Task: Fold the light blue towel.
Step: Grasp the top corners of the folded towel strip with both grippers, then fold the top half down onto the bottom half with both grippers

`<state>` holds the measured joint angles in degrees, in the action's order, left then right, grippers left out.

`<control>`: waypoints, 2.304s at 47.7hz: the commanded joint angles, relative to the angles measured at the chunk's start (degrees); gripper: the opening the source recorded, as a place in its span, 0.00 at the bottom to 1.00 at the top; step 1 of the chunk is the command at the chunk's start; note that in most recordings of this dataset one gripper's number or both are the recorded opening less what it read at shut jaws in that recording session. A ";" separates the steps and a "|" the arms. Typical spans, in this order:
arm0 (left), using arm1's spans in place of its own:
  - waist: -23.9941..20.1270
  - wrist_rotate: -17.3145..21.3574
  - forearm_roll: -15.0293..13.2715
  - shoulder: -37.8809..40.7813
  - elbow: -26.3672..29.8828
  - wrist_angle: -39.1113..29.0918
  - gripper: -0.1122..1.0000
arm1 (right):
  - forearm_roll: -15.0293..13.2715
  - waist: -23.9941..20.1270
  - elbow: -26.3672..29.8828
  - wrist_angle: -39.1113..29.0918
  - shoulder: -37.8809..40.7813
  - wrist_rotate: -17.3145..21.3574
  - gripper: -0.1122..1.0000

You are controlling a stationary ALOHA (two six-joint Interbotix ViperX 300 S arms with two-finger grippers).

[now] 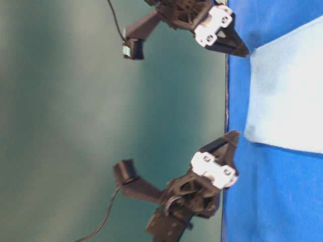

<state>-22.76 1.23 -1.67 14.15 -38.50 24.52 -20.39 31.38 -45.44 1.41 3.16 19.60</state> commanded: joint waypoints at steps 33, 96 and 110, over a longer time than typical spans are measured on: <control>-1.93 1.14 0.18 5.27 3.52 -2.02 0.25 | -0.09 2.55 1.14 3.60 4.92 0.09 0.31; 0.35 8.70 0.35 -9.05 4.22 -11.87 0.11 | 1.23 -0.62 2.37 -7.91 -10.11 2.29 0.13; 7.91 8.88 0.18 -14.50 0.26 -17.75 0.11 | 1.41 -11.16 -0.26 -14.85 -16.35 6.86 0.13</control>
<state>-16.61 10.28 -1.49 1.76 -37.71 7.38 -19.16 22.68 -45.62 -12.57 -11.16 25.93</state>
